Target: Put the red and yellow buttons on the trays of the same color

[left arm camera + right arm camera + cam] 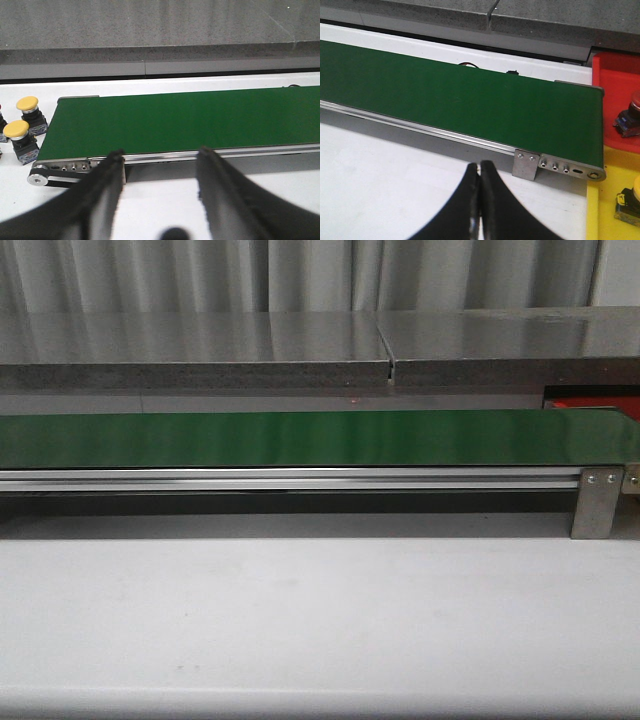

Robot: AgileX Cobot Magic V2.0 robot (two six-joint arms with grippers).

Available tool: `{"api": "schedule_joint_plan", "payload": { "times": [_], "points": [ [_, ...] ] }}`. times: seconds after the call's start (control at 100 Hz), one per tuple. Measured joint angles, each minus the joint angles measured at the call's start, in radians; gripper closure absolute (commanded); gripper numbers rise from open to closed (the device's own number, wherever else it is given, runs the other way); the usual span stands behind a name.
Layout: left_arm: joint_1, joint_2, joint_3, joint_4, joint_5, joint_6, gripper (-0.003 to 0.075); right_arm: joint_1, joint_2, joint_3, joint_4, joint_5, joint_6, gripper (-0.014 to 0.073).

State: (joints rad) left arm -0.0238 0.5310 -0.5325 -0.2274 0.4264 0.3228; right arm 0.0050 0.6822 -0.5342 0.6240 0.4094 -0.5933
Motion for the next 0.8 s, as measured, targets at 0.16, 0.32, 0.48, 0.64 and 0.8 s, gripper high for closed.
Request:
{"api": "schedule_joint_plan", "payload": {
  "times": [0.16,0.32,0.48,0.64,0.8],
  "points": [
    [0.0,0.0,0.0,0.0,0.004,0.0,0.0048,0.0,0.0,0.0,0.0,0.0,0.0,0.0711],
    [0.002,0.0,0.002,0.0,0.006,-0.002,0.005,0.0,0.0,0.0,0.0,0.0,0.0,0.0711],
    [0.067,0.035,-0.035,0.004,0.026,-0.075,0.005,0.0,0.0,0.0,0.0,0.0,0.0,0.0711],
    [0.181,0.191,-0.178,0.01,0.091,-0.121,0.005,0.0,0.0,0.0,0.0,0.0,0.0,0.0711],
    [0.279,0.412,-0.359,-0.001,0.155,-0.13,0.005,0.0,0.0,0.0,0.0,0.0,0.0,0.0711]
  ]
}}
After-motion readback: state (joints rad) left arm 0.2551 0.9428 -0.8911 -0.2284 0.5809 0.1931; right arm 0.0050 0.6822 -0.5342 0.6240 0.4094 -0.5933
